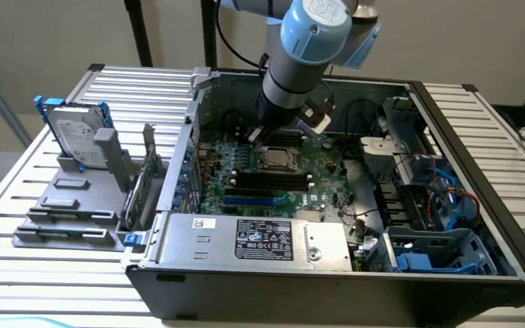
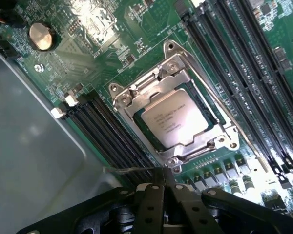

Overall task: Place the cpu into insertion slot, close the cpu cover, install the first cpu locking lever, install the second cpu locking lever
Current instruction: 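Install the first cpu locking lever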

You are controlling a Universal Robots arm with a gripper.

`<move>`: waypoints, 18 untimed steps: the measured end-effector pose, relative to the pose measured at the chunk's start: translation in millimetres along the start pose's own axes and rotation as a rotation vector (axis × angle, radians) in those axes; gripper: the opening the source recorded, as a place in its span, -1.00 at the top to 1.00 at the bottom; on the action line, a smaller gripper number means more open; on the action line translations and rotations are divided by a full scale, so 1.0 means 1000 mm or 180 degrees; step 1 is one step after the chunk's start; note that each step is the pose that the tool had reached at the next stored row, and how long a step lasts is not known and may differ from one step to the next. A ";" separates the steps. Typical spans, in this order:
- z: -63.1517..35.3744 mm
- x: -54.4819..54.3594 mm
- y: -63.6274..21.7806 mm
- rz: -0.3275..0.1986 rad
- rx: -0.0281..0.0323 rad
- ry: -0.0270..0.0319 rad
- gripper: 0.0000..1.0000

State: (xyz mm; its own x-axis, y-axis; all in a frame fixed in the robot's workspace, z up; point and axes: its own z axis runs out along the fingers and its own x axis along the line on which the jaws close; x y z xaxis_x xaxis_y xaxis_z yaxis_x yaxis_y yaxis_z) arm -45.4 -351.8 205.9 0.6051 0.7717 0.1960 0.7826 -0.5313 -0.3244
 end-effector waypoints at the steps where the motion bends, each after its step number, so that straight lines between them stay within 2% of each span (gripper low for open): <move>1: -0.0010 -0.002 -0.0002 0.0000 0.0000 0.0000 0.79; 9: -0.0016 -0.003 -0.0004 0.0000 0.0000 0.0000 0.79; 18: 0.0003 0.000 -0.0039 -0.0003 0.0008 0.0013 0.79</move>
State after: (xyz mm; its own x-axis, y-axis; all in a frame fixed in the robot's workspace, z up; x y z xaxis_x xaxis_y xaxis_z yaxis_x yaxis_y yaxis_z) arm -48.3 -349.4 206.9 0.6050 0.7707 0.2001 0.7828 -0.5296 -0.3267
